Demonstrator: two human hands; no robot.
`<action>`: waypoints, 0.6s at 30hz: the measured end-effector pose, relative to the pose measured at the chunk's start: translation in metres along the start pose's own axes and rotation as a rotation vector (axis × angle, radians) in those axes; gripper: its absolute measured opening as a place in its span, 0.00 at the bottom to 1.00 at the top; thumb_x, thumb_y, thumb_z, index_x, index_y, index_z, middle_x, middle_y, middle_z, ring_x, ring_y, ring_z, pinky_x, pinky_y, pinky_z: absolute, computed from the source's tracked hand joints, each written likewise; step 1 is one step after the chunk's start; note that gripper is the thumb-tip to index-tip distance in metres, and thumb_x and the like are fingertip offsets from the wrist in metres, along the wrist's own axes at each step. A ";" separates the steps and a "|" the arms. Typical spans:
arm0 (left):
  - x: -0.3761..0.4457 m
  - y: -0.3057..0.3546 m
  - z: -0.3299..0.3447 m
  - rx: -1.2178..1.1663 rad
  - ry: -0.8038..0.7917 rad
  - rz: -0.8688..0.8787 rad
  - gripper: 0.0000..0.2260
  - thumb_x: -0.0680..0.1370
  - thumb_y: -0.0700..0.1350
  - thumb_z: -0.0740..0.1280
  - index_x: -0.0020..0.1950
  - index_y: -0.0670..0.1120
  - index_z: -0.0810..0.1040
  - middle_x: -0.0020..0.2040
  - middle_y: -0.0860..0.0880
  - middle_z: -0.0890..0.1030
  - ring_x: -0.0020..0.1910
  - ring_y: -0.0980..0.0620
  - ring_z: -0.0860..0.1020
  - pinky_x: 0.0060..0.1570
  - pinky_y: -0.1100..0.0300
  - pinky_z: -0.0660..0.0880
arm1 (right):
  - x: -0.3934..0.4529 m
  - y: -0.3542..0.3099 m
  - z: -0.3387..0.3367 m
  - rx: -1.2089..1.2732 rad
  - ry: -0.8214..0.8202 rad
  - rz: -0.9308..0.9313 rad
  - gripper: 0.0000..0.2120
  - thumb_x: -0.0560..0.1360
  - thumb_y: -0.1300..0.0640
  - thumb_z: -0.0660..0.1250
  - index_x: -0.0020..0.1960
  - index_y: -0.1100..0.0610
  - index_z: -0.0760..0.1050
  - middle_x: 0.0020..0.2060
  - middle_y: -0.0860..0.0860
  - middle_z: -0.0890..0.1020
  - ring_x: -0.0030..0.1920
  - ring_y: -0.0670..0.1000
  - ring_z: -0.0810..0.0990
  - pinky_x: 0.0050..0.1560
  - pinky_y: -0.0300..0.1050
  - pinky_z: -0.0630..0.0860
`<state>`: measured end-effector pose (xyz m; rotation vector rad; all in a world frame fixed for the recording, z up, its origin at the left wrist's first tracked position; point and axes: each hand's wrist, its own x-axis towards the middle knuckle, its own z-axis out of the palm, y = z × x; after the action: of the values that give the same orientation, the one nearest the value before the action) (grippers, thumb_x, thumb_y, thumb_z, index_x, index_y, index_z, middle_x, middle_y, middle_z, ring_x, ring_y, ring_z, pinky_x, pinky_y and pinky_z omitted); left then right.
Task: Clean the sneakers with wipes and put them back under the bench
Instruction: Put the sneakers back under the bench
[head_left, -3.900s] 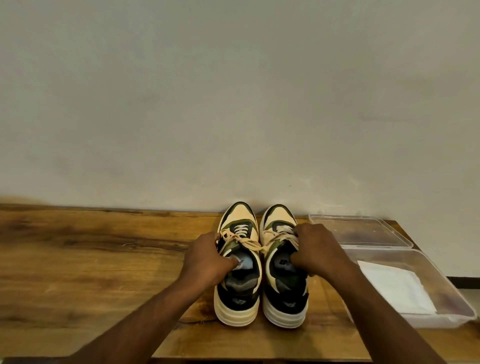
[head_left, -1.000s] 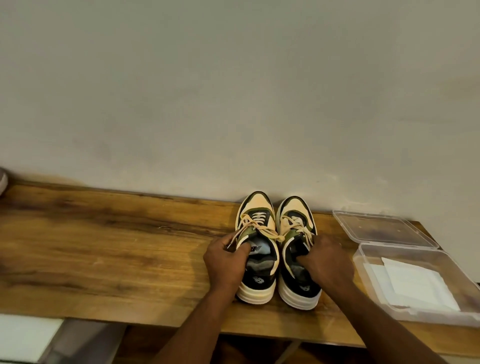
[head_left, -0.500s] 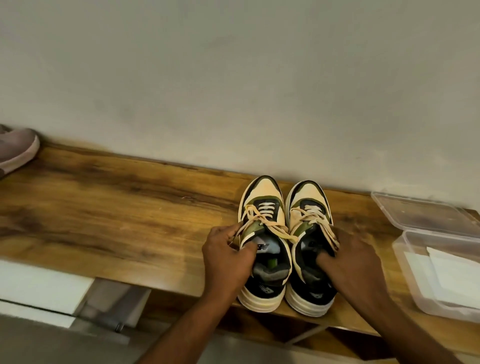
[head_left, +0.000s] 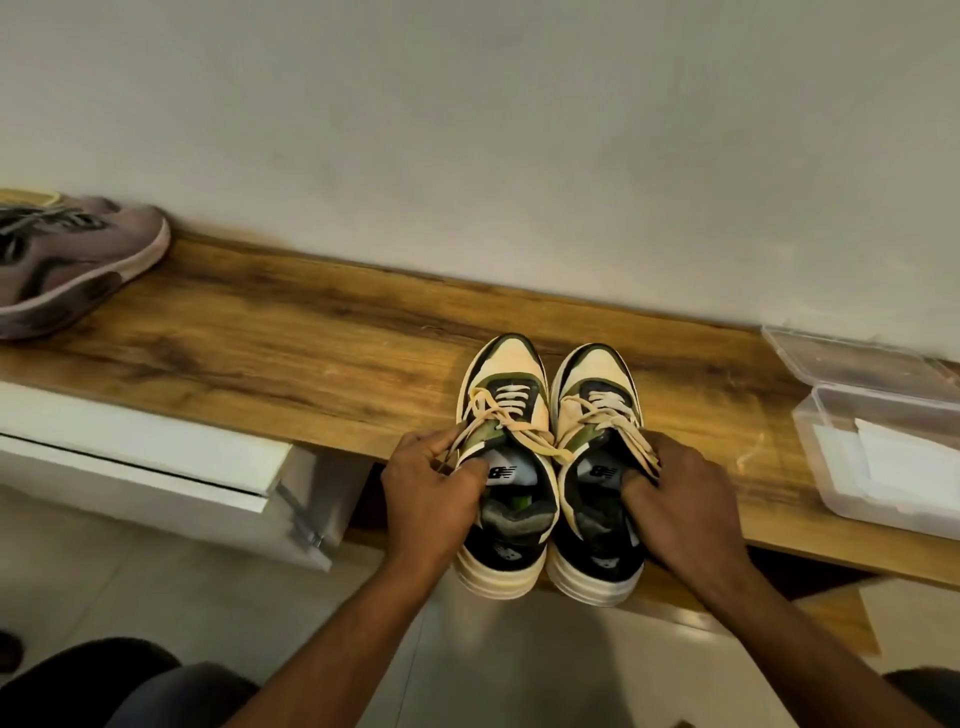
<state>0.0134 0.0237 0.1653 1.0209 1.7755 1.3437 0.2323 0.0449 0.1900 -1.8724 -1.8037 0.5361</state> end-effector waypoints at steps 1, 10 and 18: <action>-0.005 -0.001 -0.007 -0.002 0.009 -0.008 0.17 0.71 0.36 0.75 0.59 0.47 0.87 0.52 0.50 0.82 0.48 0.60 0.81 0.41 0.76 0.74 | -0.006 -0.003 0.002 -0.007 0.000 -0.012 0.11 0.74 0.52 0.63 0.52 0.53 0.81 0.36 0.45 0.80 0.35 0.43 0.75 0.35 0.36 0.67; -0.050 0.008 -0.066 -0.035 0.022 -0.060 0.19 0.64 0.47 0.71 0.54 0.54 0.89 0.51 0.50 0.85 0.51 0.52 0.84 0.55 0.45 0.83 | -0.053 -0.026 0.007 0.011 -0.068 -0.023 0.07 0.72 0.53 0.64 0.48 0.49 0.78 0.35 0.44 0.82 0.37 0.46 0.79 0.34 0.40 0.69; -0.087 0.013 -0.110 -0.040 -0.002 -0.184 0.17 0.62 0.44 0.69 0.46 0.57 0.90 0.39 0.51 0.88 0.44 0.47 0.87 0.50 0.41 0.84 | -0.088 -0.058 -0.006 -0.066 -0.229 -0.008 0.06 0.73 0.53 0.67 0.39 0.53 0.73 0.34 0.47 0.79 0.36 0.47 0.76 0.31 0.42 0.63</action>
<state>-0.0390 -0.0996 0.2090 0.8152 1.7866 1.2583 0.1838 -0.0428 0.2244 -1.9122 -1.9955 0.7219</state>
